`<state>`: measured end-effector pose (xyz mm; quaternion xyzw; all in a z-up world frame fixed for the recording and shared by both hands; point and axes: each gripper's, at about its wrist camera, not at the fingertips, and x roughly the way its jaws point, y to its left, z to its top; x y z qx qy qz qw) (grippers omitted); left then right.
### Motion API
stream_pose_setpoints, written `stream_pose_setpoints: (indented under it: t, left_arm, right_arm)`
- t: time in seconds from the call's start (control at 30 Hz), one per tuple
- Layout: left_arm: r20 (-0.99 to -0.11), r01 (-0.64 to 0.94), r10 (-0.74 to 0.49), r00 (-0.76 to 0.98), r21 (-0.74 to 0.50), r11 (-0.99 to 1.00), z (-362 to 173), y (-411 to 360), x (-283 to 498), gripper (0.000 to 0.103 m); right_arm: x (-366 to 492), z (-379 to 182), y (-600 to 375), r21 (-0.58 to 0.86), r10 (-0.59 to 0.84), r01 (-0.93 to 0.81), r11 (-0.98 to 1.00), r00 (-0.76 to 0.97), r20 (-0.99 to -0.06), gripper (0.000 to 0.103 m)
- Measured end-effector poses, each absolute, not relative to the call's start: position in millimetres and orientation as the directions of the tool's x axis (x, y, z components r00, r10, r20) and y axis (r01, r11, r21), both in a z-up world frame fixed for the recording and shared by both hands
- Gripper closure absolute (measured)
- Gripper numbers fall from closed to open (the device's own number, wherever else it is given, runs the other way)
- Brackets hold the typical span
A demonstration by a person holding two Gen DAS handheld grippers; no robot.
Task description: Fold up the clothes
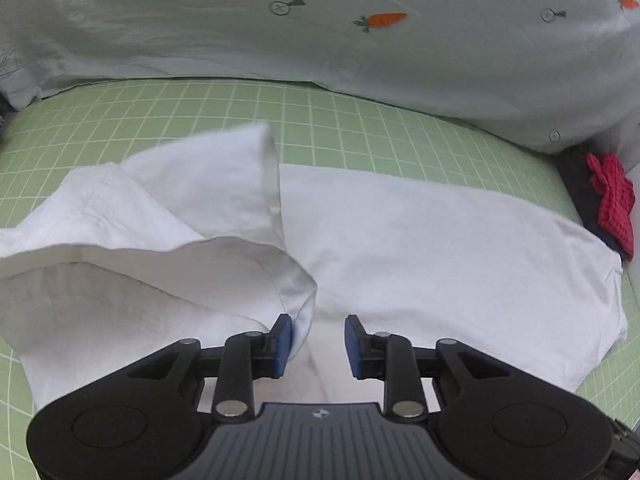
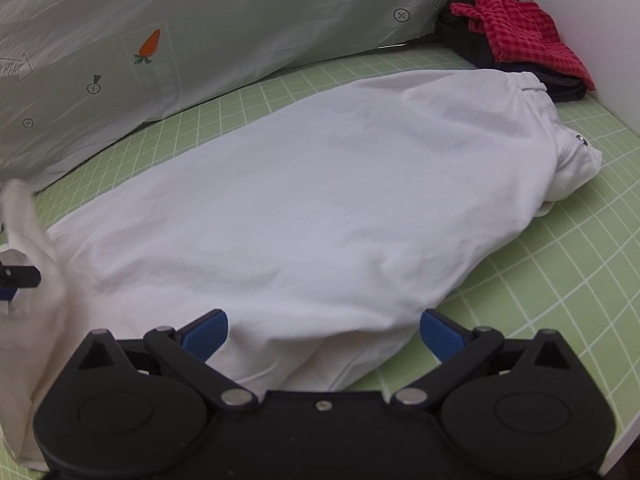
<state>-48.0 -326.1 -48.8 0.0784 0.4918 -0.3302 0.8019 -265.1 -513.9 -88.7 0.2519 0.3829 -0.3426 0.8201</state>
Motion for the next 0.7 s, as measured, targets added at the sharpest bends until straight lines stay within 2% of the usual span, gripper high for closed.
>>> stream_pose_setpoints:
  t: [0.27,0.33,0.43,0.7]
  left_arm:
    - [-0.777,0.527,-0.487,0.399,-0.240,0.815,-18.5,-273.9,-41.8,0.049]
    - [-0.774,0.490,-0.463,0.431,-0.230,0.841,-13.8,-253.5,-36.5,0.047]
    - [-0.779,0.431,-0.410,0.475,-0.200,0.880,-11.4,-222.8,-25.4,0.037]
    - [-0.845,0.304,-0.277,0.458,-0.144,0.942,-33.8,-142.4,-8.6,0.028]
  right_arm:
    - [-251.8,-91.7,-512.2,0.126,-0.358,0.715,0.688,0.485,-0.798,0.000]
    - [-239.9,-89.4,-504.4,0.121,-0.361,0.697,0.707,0.502,-0.786,0.000]
    - [-217.8,-84.4,-490.2,0.133,-0.348,0.660,0.739,0.544,-0.764,0.000]
    - [-129.1,-71.5,-423.0,0.194,-0.163,0.449,0.872,0.641,-0.750,0.000]
